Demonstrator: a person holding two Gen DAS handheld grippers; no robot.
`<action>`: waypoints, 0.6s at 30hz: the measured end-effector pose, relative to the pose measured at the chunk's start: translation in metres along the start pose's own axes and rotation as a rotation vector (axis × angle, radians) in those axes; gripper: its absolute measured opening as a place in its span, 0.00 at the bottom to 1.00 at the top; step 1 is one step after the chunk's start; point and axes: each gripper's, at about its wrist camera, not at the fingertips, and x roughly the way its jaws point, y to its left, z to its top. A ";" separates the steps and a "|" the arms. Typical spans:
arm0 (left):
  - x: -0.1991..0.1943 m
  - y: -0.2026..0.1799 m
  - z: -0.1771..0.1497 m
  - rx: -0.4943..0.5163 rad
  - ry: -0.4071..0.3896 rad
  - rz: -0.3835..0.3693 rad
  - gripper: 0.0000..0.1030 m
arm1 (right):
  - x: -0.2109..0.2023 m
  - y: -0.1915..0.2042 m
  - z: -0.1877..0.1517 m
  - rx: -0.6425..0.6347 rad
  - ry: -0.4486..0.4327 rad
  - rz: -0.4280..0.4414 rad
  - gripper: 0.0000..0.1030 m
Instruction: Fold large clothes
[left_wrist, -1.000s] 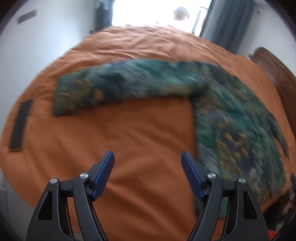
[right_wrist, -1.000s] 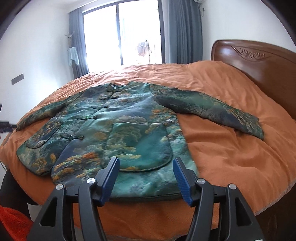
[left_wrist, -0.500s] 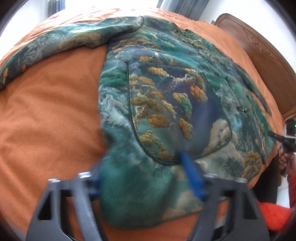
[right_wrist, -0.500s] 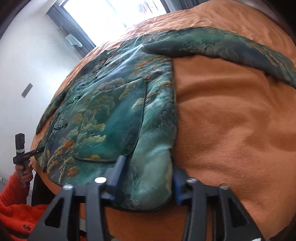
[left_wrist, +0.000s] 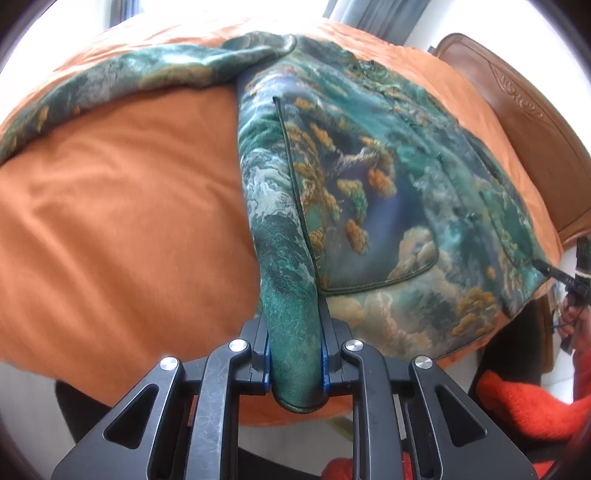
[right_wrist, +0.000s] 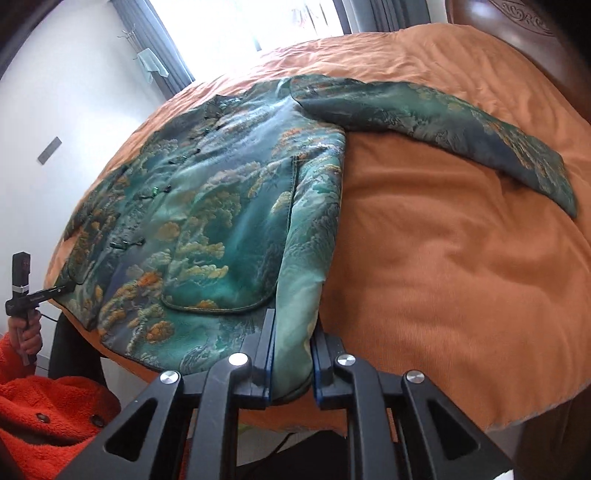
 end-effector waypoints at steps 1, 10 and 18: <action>0.005 0.001 0.002 0.001 -0.002 0.012 0.17 | 0.006 -0.003 -0.003 0.010 0.000 -0.015 0.15; -0.012 0.021 0.029 -0.010 -0.079 0.074 0.65 | -0.003 0.006 -0.001 0.017 -0.147 -0.154 0.44; -0.048 0.164 0.129 -0.359 -0.325 0.307 0.77 | -0.020 0.044 -0.005 -0.008 -0.231 -0.142 0.46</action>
